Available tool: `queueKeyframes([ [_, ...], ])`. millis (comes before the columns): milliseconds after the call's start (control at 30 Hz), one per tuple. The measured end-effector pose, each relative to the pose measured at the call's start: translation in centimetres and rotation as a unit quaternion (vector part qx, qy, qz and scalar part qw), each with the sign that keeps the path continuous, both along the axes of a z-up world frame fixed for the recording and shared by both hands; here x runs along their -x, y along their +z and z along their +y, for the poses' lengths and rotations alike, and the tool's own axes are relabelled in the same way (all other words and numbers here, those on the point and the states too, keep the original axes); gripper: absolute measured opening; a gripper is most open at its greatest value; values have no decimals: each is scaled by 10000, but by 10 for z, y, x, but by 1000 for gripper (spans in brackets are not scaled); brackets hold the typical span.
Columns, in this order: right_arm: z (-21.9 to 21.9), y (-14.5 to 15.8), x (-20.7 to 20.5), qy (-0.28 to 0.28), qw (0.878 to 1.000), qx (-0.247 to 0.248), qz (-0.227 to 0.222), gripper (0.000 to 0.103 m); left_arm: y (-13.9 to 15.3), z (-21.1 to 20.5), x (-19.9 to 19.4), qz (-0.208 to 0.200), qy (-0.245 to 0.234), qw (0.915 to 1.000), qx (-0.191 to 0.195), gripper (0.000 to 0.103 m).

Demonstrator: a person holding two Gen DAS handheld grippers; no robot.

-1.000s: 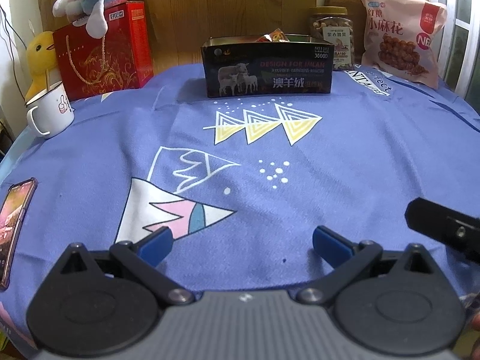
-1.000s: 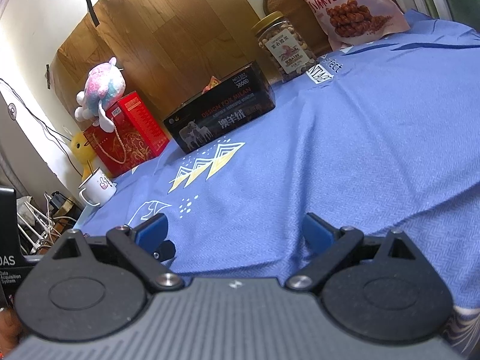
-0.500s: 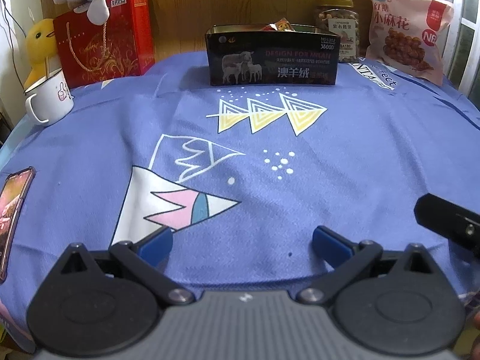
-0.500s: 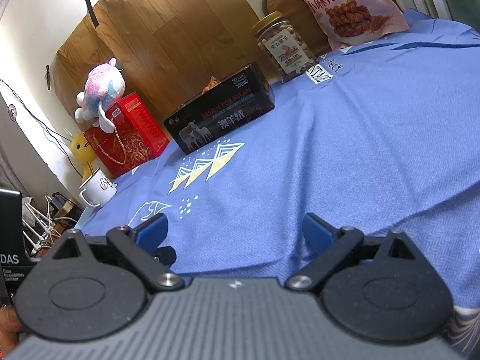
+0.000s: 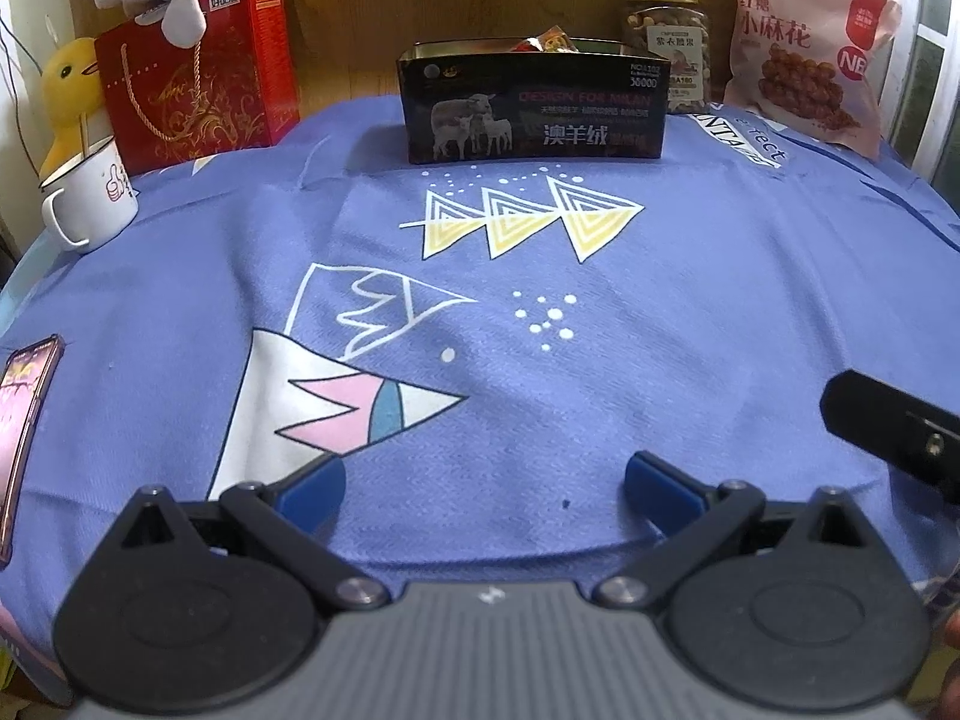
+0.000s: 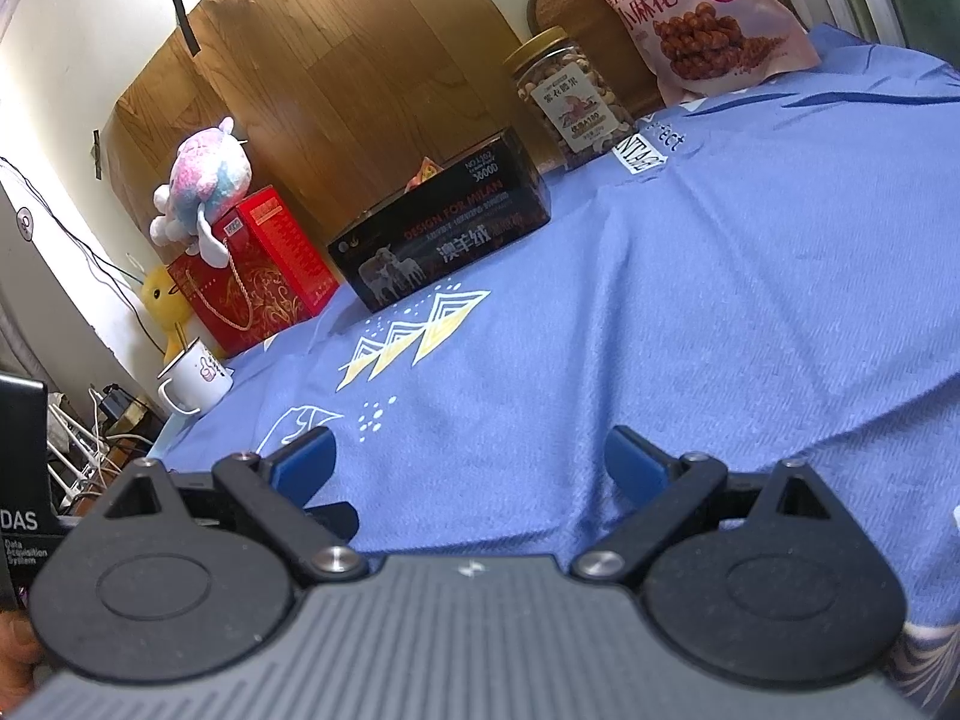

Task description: Organize snacks

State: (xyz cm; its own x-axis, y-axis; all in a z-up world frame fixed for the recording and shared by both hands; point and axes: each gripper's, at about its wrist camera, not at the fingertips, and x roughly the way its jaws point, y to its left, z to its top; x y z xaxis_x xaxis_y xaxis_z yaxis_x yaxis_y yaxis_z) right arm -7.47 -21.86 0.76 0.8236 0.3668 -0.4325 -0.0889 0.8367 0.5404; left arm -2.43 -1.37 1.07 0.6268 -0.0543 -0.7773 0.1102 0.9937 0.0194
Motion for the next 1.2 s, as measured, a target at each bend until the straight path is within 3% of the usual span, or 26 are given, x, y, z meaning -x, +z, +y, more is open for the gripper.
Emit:
queueKeyframes([
  [167,1,2,-1,-4,10000,64,-17,98,3,0,-4,-30,-4,10000,90,103],
  [767,-3,5,9,-57,9997,33,-230,98,18,-3,1,-362,204,9985,-352,103],
  [1200,-2,4,10,-53,9997,31,-228,98,18,-3,-2,-354,195,9984,-402,103],
])
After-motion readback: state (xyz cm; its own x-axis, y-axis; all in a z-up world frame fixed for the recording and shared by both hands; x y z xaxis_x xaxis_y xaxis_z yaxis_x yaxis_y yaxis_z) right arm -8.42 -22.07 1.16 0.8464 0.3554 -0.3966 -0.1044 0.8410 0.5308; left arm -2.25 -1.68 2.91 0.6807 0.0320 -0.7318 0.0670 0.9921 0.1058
